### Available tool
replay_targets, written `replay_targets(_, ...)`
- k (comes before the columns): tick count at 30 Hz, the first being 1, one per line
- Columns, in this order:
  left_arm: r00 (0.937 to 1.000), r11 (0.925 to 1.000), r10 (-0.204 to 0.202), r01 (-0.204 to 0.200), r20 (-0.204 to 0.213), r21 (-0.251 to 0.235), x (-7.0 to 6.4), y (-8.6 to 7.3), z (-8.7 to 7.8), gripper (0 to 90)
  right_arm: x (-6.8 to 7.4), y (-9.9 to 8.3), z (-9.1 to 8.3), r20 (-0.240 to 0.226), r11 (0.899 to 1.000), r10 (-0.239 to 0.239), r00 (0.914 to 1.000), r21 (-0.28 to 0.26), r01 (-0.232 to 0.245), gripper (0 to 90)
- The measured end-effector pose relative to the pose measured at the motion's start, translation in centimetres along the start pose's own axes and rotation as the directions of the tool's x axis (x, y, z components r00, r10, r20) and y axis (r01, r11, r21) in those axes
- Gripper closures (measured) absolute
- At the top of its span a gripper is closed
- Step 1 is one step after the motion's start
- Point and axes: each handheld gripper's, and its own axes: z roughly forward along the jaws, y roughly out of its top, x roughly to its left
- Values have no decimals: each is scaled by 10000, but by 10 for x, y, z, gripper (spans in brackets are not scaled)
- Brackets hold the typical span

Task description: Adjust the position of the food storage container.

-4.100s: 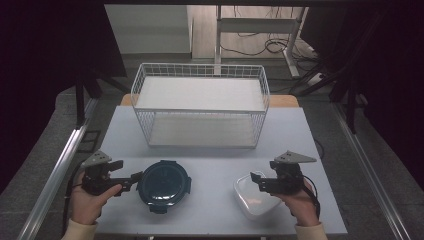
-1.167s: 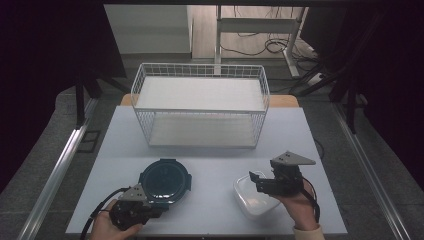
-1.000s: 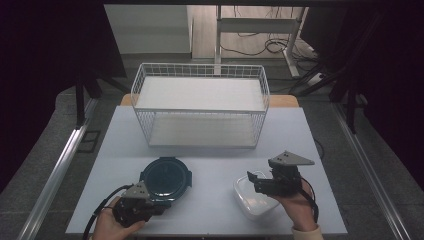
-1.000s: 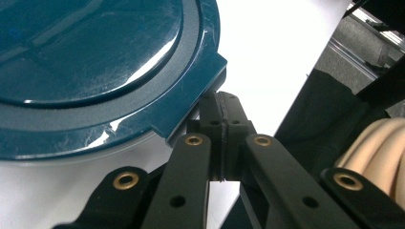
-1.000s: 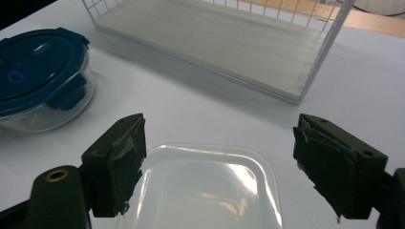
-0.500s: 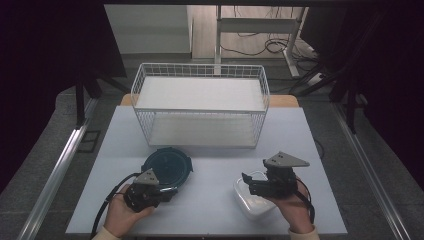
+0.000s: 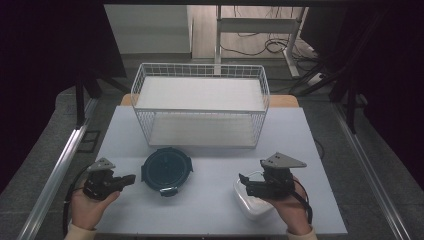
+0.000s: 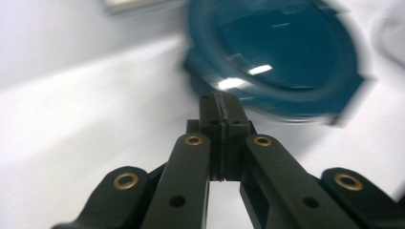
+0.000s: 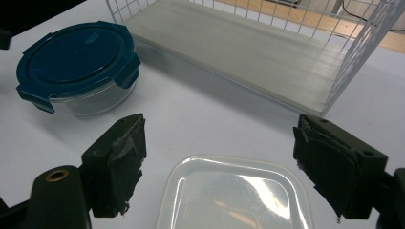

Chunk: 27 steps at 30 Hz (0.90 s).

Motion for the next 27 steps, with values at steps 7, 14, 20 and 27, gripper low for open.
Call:
replay_targets(7,9995,9988,-304,301,84,398,13,7,25,900,10,1,7,-171,9997,-154,9997,165,157,186)
replay_targets(14,9987,9981,-396,381,309,477,13,10,33,900,9,1,2,-102,10000,-52,9999,66,53,186)
replay_targets(20,9990,9982,-423,416,160,422,11,15,38,900,9,3,3,-180,10000,-70,9998,51,71,186)
replay_targets(27,9986,9985,-280,257,456,491,1,23,49,900,10,3,4,-185,10000,-57,9998,79,59,186)
